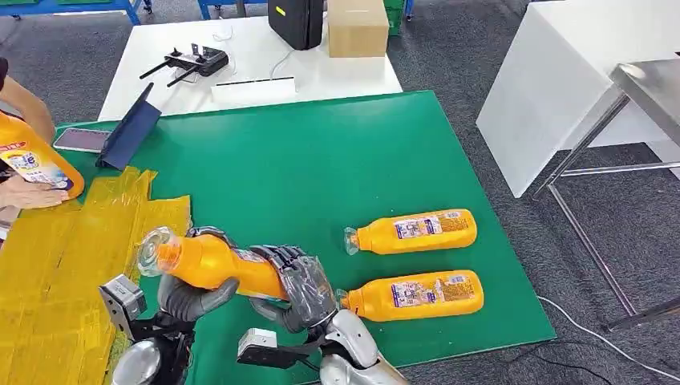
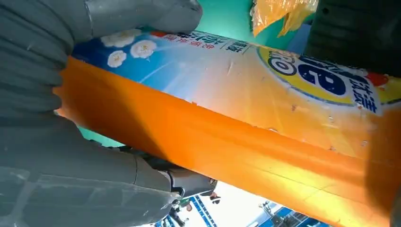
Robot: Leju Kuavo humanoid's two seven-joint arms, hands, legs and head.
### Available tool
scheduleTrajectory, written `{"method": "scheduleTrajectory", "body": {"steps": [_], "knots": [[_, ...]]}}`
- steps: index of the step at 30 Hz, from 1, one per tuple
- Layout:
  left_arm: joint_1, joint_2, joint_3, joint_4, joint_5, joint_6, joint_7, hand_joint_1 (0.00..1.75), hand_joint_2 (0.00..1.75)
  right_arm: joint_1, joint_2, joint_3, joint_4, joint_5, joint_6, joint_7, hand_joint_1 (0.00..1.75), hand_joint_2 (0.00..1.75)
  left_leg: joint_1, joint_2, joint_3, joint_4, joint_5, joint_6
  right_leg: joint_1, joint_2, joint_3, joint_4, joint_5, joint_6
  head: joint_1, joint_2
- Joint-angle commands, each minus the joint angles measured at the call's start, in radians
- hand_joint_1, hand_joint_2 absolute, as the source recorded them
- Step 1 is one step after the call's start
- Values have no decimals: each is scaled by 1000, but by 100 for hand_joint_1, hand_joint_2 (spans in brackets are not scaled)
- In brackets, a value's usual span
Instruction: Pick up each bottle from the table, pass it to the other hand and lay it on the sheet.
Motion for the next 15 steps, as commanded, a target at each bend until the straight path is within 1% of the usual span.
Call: {"method": "scheduleTrajectory", "body": {"steps": [1,3,4,5,6,7,9,10,11,12,13,14,15], "knots": [[-57,-21,29,54,45,-8,-3,175,175,-24,-34,51,43,7,-11,-9,175,175,1,-5,3,-1,0,-1,1,-1,4,-1,-1,0,0,0],[-59,-19,30,58,69,-27,-2,175,175,-21,-31,43,40,6,-24,-13,175,175,1,-4,2,-1,0,-1,1,-1,3,-1,0,0,0,0],[-59,-17,30,59,70,-28,-2,175,175,-18,-29,34,37,-4,-38,-18,152,175,2,-5,3,-1,0,-1,1,-1,4,-1,-1,0,0,0],[-60,-16,34,58,68,-21,-4,175,175,-13,-28,24,29,-17,-49,-26,9,175,1,-4,2,-1,0,-1,1,-1,3,-1,-1,0,0,0],[-62,-15,37,55,55,-5,-7,175,175,-9,-30,14,20,-27,-57,-26,0,175,1,-4,2,0,0,-1,1,-1,3,-1,-1,0,0,0],[-66,-10,41,48,7,41,-14,175,175,0,-38,-4,-10,-42,-61,-22,0,175,2,-5,3,-1,0,-1,1,-1,4,-1,-1,0,0,0],[-78,4,44,38,-210,227,-12,175,175,25,-57,-41,-78,-56,-58,-9,0,175,1,-4,1,0,0,-1,1,-1,2,-1,-1,0,0,0],[-93,27,45,47,-449,379,35,175,175,44,-69,-72,-139,-79,-38,-5,0,175,1,-5,2,0,0,-1,1,-1,3,-1,-1,0,0,0],[-99,36,56,54,-591,458,79,175,175,57,-79,-93,-189,-98,-9,-3,0,175,2,-7,3,0,-1,-1,1,-2,5,-1,-2,0,0,0],[-104,43,90,80,-876,570,188,175,175,70,-85,-120,-242,-126,31,-1,0,175,1,-5,0,0,0,-1,0,-2,2,0,-1,0,0,0],[-101,51,129,98,-1083,617,278,175,175,91,-90,-158,-312,-155,73,-1,0,175,1,-6,1,0,0,-1,1,-2,3,0,-1,0,0,0],[-99,60,159,116,-1215,623,348,175,175,113,-87,-189,-366,-183,106,-1,0,175,1,-5,1,0,0,-1,1,-2,2,0,-1,0,0,0],[-102,76,175,137,-1278,622,381,175,175,134,-87,-213,-416,-198,129,4,0,0,1,-3,1,0,0,-1,0,0,2,0,-1,0,0,0]]}}
